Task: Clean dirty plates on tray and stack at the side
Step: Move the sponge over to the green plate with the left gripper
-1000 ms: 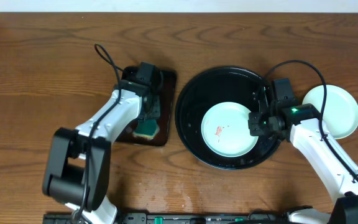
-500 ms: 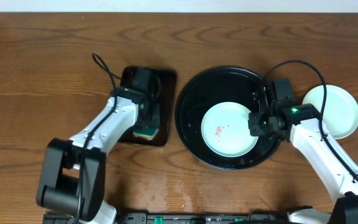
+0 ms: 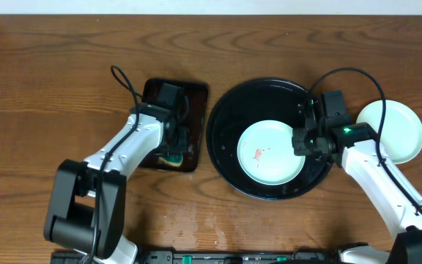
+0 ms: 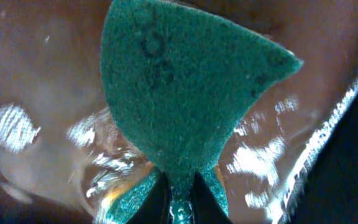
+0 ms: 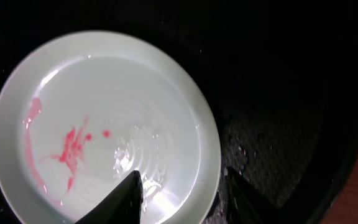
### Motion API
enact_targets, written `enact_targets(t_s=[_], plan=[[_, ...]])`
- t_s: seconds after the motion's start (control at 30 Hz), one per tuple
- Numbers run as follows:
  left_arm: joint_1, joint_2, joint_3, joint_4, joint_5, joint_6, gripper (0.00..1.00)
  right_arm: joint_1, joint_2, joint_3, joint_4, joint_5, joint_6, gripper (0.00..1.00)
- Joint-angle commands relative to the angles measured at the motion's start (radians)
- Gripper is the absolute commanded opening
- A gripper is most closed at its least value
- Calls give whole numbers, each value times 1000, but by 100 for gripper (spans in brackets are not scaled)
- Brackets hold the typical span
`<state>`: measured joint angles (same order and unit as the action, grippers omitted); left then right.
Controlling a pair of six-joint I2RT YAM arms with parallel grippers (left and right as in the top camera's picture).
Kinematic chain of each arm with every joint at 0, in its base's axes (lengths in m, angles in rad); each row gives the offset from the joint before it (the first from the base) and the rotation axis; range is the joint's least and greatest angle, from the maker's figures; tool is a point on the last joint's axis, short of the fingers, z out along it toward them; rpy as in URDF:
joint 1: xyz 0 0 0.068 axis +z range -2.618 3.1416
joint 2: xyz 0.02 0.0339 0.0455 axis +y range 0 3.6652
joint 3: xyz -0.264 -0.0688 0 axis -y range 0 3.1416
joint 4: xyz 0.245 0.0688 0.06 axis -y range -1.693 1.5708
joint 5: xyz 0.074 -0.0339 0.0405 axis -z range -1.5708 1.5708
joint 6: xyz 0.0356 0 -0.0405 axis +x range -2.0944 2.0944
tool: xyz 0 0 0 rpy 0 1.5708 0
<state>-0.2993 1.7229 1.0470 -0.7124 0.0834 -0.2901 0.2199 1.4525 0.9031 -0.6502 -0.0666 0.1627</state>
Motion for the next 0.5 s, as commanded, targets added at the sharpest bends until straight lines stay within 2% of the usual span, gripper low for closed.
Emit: enact_targets(t_s=[0.0,0.07,0.27,0.4,0.47], plan=[[0,-71,69,-46,14,2,7,-10,21,-26,21,18,-6,38],[0,-103,93,-81,14,2,7,-24,47,-29,31,18,-3,33],[0,-218,109,-129,31,6,7,-77,161,-29,48,17,1,27],[-1,-272,109,-140,79,10,7,-101,232,-29,56,-18,1,17],[-2,-286,109,-139,132,9,7,-101,254,-29,57,-60,1,7]])
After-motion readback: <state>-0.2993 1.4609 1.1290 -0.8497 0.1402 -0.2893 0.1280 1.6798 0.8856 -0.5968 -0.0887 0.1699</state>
